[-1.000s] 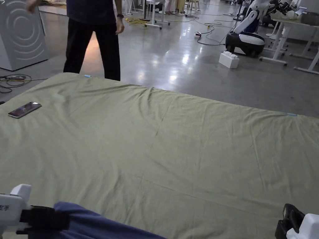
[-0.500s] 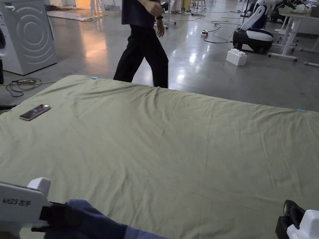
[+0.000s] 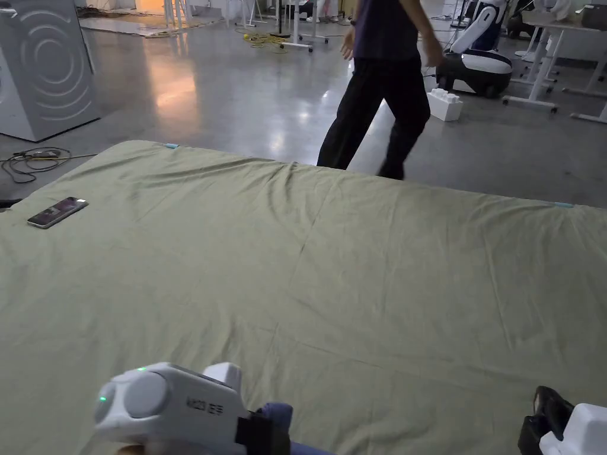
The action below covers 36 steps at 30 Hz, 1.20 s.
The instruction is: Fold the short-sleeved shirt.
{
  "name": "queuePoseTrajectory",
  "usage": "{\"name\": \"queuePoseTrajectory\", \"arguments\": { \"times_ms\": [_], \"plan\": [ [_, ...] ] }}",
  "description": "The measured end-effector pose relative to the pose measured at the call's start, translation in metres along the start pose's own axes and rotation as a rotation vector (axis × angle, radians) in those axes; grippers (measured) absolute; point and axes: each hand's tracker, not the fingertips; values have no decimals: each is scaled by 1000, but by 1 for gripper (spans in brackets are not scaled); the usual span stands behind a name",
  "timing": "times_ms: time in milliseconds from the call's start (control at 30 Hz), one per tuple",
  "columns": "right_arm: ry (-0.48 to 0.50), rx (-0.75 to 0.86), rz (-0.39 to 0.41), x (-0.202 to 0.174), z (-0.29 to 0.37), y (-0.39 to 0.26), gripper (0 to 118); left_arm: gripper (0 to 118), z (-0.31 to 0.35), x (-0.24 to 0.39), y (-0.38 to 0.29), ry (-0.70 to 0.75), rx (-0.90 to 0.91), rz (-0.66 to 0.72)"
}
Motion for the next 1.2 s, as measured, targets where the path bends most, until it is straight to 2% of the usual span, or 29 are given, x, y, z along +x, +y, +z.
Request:
{"name": "queuePoseTrajectory", "arguments": {
  "times_ms": [33, 67, 300, 333, 433, 467, 667, 733, 800, 833, 867, 967, 1100, 1167, 1200],
  "plan": [
    [-2, 0, -2, -1, 0, 0, 2, 11, -13, 2, -2, 5, -16, 13],
    [-6, -69, -2, 2, 0, -6, 2, 11, -26, 4, -3, 12, -27, 4],
    [-16, -59, -17, 15, -4, -13, 2, 11, -91, 9, -18, 115, -98, 22],
    [48, -7, -29, 12, -4, -14, 2, 11, -95, 8, -20, 125, -112, 10],
    [29, -26, -21, 18, -7, -17, 2, 11, -99, 8, -25, 131, -132, 21],
    [-28, -67, 17, 17, -1, -16, 2, 12, -98, 7, -25, 131, -130, 23],
    [-14, -48, 12, 11, 2, -12, 2, 13, -87, 8, -26, 141, -119, -3],
    [-11, -39, 5, 11, 4, -12, 2, 24, -86, 5, -26, 130, -122, 5],
    [-8, -42, 4, 11, 6, -12, 2, 55, -81, 5, -27, 99, -104, 23],
    [-7, -43, 2, 11, 6, -12, 2, 63, -76, 6, -27, 64, -86, 27],
    [-5, -38, 0, 12, 8, -13, 2, 66, -71, 7, -27, 27, -71, 20],
    [-6, -41, 2, 14, 10, -13, 2, 66, -55, 6, -23, 18, -61, 6],
    [-11, -41, -7, 20, 12, -14, 2, 64, -29, 1, -17, 39, 43, -24],
    [-13, -40, -11, 22, 14, -15, 2, 54, -22, -2, -14, 74, 92, -28],
    [-13, -43, -12, 22, 14, -16, 2, 39, -21, -3, -14, 95, 95, -34]
  ]
}}
